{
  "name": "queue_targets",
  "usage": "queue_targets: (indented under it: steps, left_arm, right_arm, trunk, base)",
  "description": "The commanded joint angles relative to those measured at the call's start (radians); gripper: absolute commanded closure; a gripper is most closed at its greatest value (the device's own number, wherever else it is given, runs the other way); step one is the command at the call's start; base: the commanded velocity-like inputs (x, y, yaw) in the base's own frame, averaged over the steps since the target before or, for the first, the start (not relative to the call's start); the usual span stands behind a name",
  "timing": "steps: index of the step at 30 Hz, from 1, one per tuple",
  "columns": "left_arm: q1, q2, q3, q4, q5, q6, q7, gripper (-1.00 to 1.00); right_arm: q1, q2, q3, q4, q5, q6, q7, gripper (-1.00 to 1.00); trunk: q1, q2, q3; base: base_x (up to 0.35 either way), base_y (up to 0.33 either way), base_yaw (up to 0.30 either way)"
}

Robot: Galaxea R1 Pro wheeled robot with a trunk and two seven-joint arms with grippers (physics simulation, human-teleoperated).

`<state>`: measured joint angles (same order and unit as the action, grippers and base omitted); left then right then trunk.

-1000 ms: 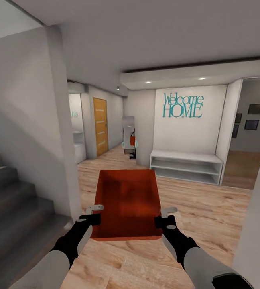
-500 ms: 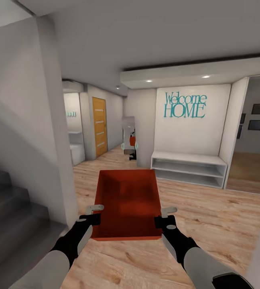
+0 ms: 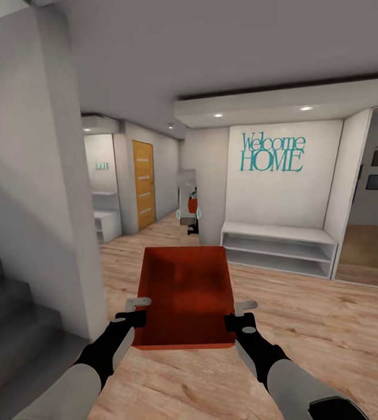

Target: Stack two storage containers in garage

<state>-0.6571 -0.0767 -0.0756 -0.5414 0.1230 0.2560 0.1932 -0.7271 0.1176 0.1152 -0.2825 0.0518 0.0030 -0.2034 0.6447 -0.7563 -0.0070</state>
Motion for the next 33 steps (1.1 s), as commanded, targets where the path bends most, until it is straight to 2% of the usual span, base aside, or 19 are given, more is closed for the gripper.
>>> queue_targets:
  steps: [1,33]
  left_arm:
    - [-0.001,0.002,0.021,-0.005,-0.017,-0.016,0.015,1.00]
    - [-0.001,0.003,0.021,-0.005,-0.017,-0.017,0.015,1.00]
  right_arm:
    - [0.000,-0.007,-0.005,0.003,0.000,0.000,-0.007,1.00]
    - [0.000,-0.007,-0.005,0.003,0.000,0.000,-0.008,1.00]
  trunk:
    - [0.001,-0.001,-0.001]
    - [0.001,-0.001,-0.001]
  base:
    - [0.323,0.000,0.000]
    - [0.323,0.000,0.000]
